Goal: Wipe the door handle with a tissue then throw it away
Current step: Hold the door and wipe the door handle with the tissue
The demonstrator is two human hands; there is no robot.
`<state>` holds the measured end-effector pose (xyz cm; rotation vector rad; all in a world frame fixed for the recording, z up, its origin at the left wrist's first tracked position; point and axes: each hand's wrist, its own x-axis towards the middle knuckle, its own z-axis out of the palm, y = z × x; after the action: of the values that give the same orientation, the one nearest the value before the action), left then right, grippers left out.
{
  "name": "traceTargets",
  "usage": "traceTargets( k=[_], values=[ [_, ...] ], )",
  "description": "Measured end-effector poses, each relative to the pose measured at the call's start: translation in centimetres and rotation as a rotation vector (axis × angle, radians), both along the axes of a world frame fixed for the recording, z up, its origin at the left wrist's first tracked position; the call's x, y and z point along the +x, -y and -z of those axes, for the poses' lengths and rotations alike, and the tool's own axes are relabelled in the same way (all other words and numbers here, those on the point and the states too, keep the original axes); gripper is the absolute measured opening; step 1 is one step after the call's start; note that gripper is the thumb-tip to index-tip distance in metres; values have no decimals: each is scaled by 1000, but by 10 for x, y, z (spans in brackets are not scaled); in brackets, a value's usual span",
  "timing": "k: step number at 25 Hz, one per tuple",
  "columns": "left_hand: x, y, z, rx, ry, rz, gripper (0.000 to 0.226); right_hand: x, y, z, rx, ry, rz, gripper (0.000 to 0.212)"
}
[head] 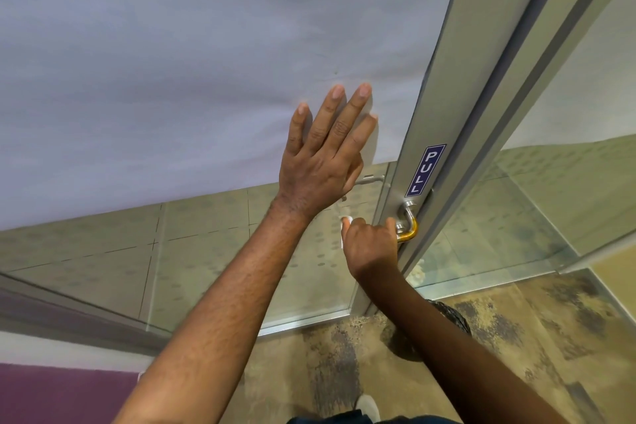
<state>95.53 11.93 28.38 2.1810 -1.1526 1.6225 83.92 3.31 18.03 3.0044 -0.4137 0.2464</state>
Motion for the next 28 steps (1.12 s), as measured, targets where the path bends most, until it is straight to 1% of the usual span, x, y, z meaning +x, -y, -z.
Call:
traceTargets(
  k=[2,3,5,7,10,11,14,18,20,23,26,28],
  values=[
    [1,0,1,0,5,-10,62,-17,4,14,-40,239,-29,23],
    [1,0,2,-2,6,-12,62,-26,5,24,-46,304,-59,23],
    [1,0,3,-6,5,-8,61,-37,13,39,-59,292,-109,25],
    [1,0,4,-5,11,-9,61,-37,17,42,-64,265,-102,29],
    [2,0,5,-5,19,-16,62,-31,11,35,-140,257,-89,13],
    [2,0,5,-8,18,-17,62,-28,8,32,-145,267,-88,17],
    [3,1,5,-19,17,-23,63,-18,3,21,-148,418,-95,32],
    [1,1,4,-10,20,-38,62,-13,3,15,-148,519,-117,37],
    [1,1,4,-8,23,-40,62,-19,6,20,-89,472,-149,34],
    [0,1,3,-11,24,-19,61,-39,17,35,-4,300,-143,30],
    [1,1,2,-15,31,-17,61,-46,28,41,-8,294,-157,31],
    [1,1,2,-14,23,-17,61,-42,27,36,-58,297,-146,14]
  ],
)
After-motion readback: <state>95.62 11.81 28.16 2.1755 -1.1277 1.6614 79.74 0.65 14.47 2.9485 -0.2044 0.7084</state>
